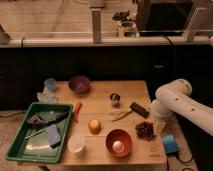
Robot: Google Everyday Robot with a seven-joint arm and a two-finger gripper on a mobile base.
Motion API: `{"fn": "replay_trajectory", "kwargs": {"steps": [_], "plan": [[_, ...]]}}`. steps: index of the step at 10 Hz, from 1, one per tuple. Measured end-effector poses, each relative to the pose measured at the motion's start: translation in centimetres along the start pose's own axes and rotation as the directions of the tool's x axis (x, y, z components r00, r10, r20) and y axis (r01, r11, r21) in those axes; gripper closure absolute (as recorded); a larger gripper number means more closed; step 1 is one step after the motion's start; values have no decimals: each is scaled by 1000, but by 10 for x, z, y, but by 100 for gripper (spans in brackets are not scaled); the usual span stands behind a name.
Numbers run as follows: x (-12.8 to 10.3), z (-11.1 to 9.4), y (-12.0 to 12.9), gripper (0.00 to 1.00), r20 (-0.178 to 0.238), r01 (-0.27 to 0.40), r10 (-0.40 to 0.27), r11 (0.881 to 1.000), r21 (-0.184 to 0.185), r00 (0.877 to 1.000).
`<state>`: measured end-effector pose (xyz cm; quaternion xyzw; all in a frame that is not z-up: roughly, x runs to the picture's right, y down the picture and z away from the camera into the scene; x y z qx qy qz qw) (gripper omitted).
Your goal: Place grapes in red bowl
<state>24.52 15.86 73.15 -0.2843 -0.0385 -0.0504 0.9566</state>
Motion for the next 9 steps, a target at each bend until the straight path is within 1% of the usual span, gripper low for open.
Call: {"fn": "replay_trajectory", "kwargs": {"steps": [3,9], "plan": [[-5,11,3,20,8,23,-23,1000,-5,1000],[-13,24,4,20,16,37,-37,999,-11,999]]}}
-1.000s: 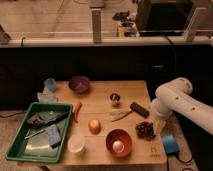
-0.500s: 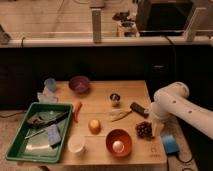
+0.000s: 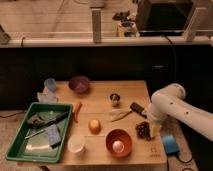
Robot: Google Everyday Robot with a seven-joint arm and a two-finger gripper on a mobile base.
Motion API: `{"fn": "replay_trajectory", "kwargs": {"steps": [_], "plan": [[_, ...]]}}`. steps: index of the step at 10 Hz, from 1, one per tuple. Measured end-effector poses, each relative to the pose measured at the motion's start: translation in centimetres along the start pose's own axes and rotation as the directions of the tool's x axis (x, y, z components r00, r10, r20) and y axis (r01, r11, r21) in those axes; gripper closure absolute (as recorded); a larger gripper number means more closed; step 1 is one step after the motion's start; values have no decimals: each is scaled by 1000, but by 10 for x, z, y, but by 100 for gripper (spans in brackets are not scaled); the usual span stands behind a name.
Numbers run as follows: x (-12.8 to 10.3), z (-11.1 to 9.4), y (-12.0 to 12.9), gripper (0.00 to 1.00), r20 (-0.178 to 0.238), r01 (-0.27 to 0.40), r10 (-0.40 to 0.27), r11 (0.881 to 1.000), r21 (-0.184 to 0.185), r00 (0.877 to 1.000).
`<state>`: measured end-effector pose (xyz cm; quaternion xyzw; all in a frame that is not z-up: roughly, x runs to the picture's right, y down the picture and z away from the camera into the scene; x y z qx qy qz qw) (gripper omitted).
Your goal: Place grapes in red bowl
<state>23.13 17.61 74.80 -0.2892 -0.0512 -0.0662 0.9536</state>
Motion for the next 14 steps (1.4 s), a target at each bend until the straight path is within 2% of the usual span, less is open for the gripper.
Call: {"fn": "replay_trajectory", "kwargs": {"steps": [14], "plan": [[-9,36,-5,20,17,4,-3,1000,-19,1000]]}}
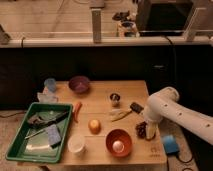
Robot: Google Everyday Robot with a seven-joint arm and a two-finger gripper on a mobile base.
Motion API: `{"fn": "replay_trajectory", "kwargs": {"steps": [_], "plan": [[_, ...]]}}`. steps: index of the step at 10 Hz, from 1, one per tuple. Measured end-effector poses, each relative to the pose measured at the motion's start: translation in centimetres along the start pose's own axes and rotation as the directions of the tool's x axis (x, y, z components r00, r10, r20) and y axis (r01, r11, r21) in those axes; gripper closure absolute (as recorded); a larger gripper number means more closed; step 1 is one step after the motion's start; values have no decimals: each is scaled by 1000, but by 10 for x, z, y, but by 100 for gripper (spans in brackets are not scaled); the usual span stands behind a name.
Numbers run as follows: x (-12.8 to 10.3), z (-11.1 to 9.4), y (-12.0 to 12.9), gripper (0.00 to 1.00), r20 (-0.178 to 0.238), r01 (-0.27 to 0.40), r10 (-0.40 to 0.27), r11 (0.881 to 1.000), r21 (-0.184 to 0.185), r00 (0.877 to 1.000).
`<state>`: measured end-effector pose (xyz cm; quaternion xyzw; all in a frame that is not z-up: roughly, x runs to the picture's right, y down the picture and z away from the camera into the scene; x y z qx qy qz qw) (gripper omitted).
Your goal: Place grapes in red bowl
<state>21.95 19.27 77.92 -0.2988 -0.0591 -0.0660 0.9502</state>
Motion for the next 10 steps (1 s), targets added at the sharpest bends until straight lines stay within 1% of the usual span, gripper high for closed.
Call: {"fn": "replay_trajectory", "kwargs": {"steps": [3,10], "plan": [[-1,11,-1,20,5,0,0,1000,-10,1000],[-4,26,-3,20,18,15,-15,1000,-27,1000]]}}
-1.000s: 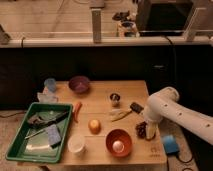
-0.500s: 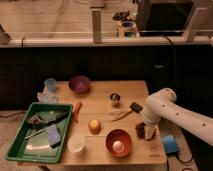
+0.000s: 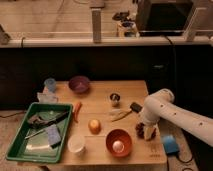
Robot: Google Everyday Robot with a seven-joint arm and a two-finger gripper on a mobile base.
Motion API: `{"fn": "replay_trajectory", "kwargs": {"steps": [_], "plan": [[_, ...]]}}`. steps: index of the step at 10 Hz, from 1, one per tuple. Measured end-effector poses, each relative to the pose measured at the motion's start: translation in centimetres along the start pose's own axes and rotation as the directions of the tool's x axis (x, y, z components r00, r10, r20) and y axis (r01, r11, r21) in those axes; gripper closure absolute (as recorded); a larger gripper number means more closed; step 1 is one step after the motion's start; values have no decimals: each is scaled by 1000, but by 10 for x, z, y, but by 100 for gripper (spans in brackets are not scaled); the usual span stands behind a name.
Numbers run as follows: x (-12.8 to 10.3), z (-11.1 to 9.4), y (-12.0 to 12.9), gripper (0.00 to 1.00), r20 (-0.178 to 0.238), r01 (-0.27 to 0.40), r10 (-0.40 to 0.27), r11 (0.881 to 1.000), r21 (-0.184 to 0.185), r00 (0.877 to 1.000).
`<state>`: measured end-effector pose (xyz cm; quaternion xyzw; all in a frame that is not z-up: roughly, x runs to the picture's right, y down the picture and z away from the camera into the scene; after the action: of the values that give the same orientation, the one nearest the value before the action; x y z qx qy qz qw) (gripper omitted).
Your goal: Place grapes in red bowl
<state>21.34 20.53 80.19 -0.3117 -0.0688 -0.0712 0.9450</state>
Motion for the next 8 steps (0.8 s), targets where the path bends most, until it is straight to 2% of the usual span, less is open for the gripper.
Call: {"fn": "replay_trajectory", "kwargs": {"steps": [8], "plan": [[1,12,-3,20,8,6,-6,1000,-13,1000]]}}
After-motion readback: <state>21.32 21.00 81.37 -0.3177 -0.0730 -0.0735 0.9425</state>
